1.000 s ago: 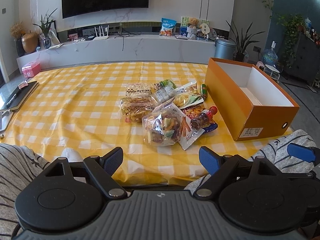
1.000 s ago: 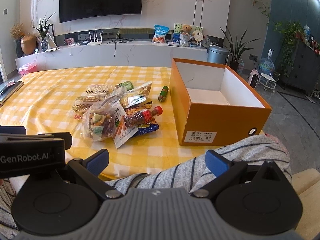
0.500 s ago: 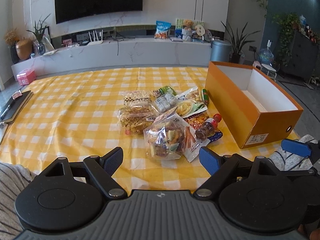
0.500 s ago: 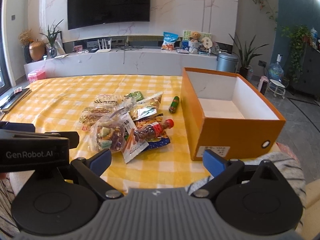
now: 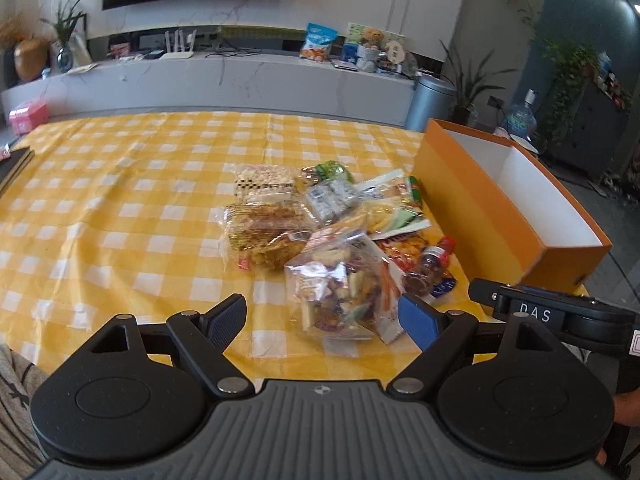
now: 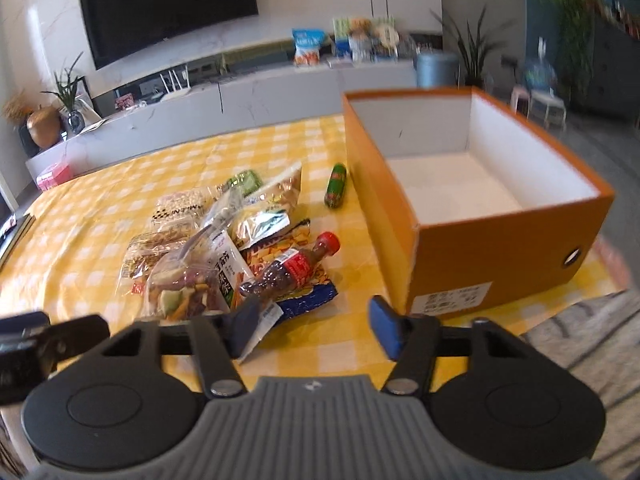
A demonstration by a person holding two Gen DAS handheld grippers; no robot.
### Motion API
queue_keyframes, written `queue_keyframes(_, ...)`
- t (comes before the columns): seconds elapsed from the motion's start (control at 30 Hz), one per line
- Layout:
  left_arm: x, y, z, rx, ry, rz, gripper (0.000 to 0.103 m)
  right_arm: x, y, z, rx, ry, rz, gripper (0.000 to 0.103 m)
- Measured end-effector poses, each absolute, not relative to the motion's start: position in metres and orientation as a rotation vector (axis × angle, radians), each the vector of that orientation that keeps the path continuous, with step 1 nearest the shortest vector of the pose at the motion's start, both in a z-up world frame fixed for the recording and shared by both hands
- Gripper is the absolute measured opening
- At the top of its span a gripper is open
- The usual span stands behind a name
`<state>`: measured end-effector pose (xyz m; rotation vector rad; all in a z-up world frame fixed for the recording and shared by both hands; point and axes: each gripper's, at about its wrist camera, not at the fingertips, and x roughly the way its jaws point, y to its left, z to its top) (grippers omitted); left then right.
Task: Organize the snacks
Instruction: 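Grasp the small red-capped bottle with the right gripper, then grasp the clear dried-fruit bag with the left gripper while the right gripper holds the bottle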
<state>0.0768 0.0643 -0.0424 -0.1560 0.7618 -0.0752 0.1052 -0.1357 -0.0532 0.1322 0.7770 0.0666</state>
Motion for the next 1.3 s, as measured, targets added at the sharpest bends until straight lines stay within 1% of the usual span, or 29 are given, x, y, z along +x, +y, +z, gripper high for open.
queue_keyframes(0.03,0.079,0.067,-0.046,-0.165,0.757,-0.058,0.100,0.111,-0.134,-0.057,0.137,0.789,0.068,0.045)
queue_keyframes(0.1,0.085,0.072,-0.052,-0.177,0.761,-0.042,0.100,0.123,-0.129,-0.066,0.144,0.808,0.060,0.036)
queue_keyframes(0.13,0.088,0.074,-0.056,-0.185,0.772,-0.042,0.100,0.128,-0.128,-0.071,0.157,0.814,0.055,0.035)
queue_keyframes(0.33,0.101,0.086,-0.073,-0.252,0.867,-0.045,0.100,0.148,-0.119,-0.081,0.199,0.804,0.004,0.036)
queue_keyframes(0.5,0.103,0.092,-0.084,-0.254,0.899,-0.026,0.100,0.159,-0.119,-0.084,0.264,0.794,0.007,0.036)
queue_keyframes(0.63,0.103,0.095,-0.086,-0.262,0.913,-0.024,0.100,0.171,-0.114,-0.092,0.275,0.811,-0.009,0.039)
queue_keyframes(0.77,0.102,0.097,-0.087,-0.265,0.915,-0.017,0.100,0.174,-0.112,-0.100,0.240,0.823,-0.019,0.036)
queue_keyframes(0.8,0.102,0.097,-0.087,-0.266,0.917,-0.015,0.100,0.173,-0.113,-0.101,0.240,0.821,-0.020,0.033)
queue_keyframes(1.07,0.097,0.090,-0.077,-0.250,0.908,-0.011,0.100,0.155,-0.119,-0.096,0.141,0.824,0.012,0.031)
queue_keyframes(1.17,0.094,0.082,-0.070,-0.232,0.895,-0.028,0.100,0.146,-0.124,-0.096,0.118,0.859,0.026,0.031)
queue_keyframes(1.3,0.102,0.066,-0.066,-0.205,0.896,-0.060,0.100,0.143,-0.130,-0.103,0.117,0.959,0.040,0.031)
